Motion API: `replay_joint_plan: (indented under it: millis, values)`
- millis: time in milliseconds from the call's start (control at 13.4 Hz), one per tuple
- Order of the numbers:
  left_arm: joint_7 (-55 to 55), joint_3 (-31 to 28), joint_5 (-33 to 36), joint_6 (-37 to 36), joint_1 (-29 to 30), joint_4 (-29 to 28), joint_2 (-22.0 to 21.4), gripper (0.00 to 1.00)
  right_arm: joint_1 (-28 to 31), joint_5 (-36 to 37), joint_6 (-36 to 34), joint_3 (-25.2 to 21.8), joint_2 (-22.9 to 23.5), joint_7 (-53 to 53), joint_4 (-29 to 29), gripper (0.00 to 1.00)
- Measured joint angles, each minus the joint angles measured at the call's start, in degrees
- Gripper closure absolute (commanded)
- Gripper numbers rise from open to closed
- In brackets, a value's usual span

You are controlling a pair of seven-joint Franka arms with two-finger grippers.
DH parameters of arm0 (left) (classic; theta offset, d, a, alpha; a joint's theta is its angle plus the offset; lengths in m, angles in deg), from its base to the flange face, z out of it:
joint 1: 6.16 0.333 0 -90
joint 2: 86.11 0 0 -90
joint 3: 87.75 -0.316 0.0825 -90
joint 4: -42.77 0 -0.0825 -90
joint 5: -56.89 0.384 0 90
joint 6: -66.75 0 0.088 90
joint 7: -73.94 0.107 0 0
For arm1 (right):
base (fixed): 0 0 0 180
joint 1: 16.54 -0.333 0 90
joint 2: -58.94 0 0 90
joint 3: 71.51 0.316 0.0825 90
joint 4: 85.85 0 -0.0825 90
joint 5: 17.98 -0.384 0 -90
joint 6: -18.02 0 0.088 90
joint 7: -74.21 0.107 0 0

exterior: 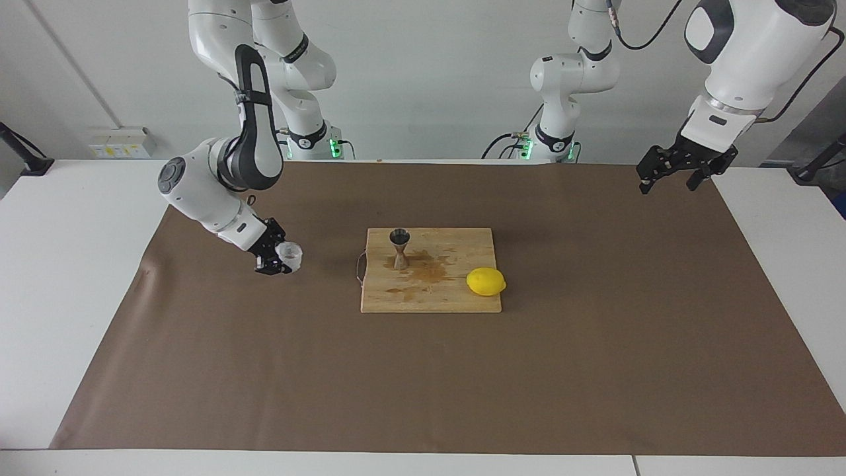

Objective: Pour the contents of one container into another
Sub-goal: 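Carry the white cup back with the right gripper and lower it to the table, then open the right gripper to release the white cup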

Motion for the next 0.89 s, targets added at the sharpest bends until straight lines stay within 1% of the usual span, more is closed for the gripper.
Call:
replay_joint_plan:
  millis: [74, 149, 595, 892]
  values:
    - [0.0, 0.0, -0.1, 0.3, 0.0, 0.0, 0.0, 0.0, 0.1, 0.0, 0.3, 0.0, 0.0, -0.1, -0.2, 0.09]
    - [0.0, 0.1, -0.2, 0.4, 0.0, 0.0, 0.0, 0.0, 0.1, 0.0, 0.4, 0.0, 0.0, -0.1, -0.3, 0.0]
    - [0.0, 0.2, -0.4, 0.6, 0.0, 0.0, 0.0, 0.0, 0.2, 0.0, 0.1, 0.0, -0.8, -0.2, -0.3, 0.0]
    - [0.0, 0.2, -1.8, 1.1, 0.0, 0.0, 0.0, 0.0, 0.4, 0.8, -4.0, -0.1, -4.9, 1.9, -0.2, 0.0]
